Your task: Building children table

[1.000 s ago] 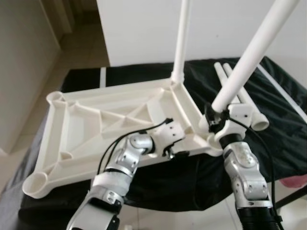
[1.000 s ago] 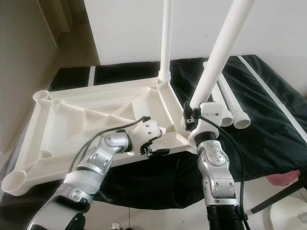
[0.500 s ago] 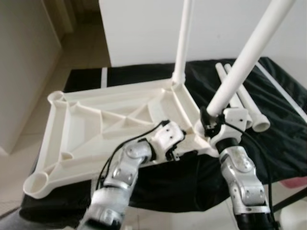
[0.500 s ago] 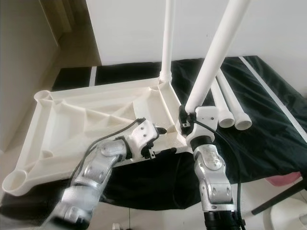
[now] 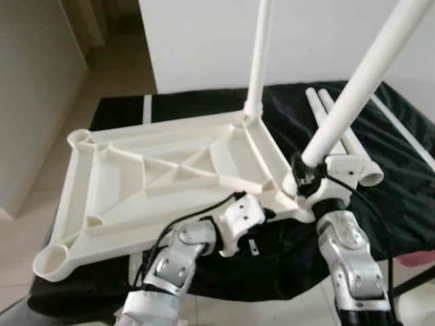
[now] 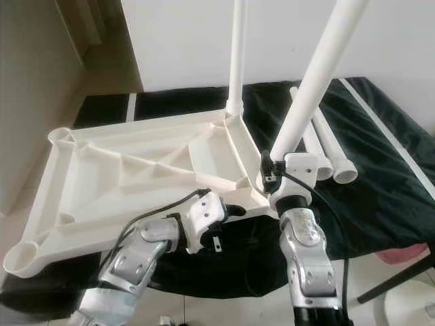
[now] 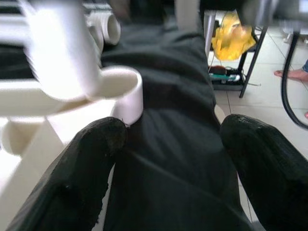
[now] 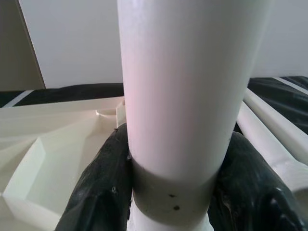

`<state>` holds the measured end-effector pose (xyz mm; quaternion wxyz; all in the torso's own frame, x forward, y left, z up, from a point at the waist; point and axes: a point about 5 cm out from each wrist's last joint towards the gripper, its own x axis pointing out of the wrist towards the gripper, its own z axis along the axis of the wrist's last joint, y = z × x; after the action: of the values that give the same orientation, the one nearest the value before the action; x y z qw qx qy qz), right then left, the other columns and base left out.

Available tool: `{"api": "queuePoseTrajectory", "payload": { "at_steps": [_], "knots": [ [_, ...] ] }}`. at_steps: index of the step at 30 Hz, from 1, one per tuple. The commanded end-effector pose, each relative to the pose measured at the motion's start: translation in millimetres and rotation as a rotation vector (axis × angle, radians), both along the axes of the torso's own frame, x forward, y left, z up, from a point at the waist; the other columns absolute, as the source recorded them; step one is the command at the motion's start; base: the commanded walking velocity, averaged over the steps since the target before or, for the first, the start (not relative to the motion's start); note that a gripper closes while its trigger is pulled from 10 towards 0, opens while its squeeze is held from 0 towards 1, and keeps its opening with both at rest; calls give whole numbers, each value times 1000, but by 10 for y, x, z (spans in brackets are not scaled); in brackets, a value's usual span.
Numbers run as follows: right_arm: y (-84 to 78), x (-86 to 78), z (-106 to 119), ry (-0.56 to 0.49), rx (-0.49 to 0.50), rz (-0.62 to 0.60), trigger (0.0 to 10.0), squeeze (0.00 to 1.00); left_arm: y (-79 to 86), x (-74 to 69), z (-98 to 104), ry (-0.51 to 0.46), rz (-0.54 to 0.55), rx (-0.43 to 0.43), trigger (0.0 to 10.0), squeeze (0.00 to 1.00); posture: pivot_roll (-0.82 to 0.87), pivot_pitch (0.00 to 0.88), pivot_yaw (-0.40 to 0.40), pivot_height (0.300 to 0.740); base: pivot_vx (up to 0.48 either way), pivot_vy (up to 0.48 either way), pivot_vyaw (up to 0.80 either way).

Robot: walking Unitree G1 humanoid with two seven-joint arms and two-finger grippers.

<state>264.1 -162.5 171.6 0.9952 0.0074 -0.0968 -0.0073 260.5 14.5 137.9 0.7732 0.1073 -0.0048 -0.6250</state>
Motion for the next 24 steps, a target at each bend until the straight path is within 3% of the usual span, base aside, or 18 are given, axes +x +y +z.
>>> {"api": "queuePoseTrajectory", "payload": {
  "at_steps": [1,9,24],
  "knots": [
    [-69,-60,-31,23,-5,-31,10000,0,-25,-51,43,17,-99,2,10000,0,-49,0,20,740,0,0,0],
    [-135,-157,-196,86,-16,-60,10000,0,-32,14,146,-4,-49,-32,10000,0,-54,9,24,740,0,0,0],
    [-162,-138,-296,108,-56,-59,10000,0,-19,70,181,5,0,-24,10000,0,-49,15,31,740,0,0,0]
  ]
}}
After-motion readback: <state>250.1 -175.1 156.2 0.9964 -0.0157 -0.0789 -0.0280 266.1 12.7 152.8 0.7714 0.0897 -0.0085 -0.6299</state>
